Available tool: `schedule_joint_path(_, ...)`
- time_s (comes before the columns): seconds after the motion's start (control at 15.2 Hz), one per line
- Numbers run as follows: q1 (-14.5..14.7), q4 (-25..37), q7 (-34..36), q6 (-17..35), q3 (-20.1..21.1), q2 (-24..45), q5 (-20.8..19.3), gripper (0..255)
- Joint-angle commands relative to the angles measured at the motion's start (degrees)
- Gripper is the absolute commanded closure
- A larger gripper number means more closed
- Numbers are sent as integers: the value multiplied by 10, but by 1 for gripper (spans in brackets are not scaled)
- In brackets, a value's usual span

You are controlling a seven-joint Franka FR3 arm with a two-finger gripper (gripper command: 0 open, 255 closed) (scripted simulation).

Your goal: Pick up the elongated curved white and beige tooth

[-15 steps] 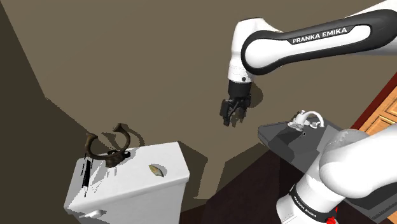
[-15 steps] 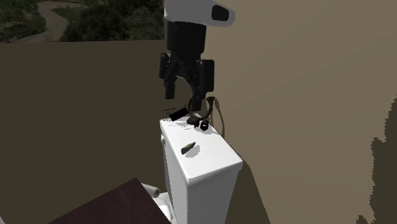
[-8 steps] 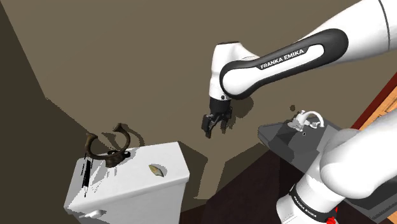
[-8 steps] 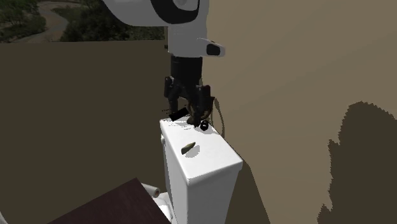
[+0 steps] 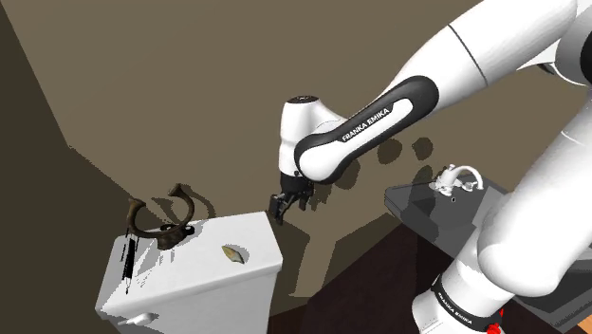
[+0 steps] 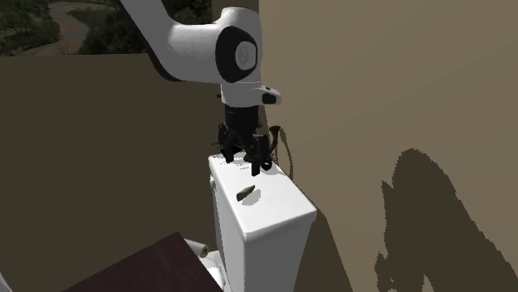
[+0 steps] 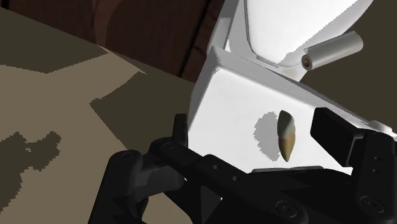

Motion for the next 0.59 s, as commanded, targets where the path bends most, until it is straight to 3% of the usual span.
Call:
schedule_joint_path(0.0, 3, 24, 25, 27, 5, 47, -28, 0)
schedule_joint_path(0.53, 59, 141, 133, 103, -21, 233, -159, 0)
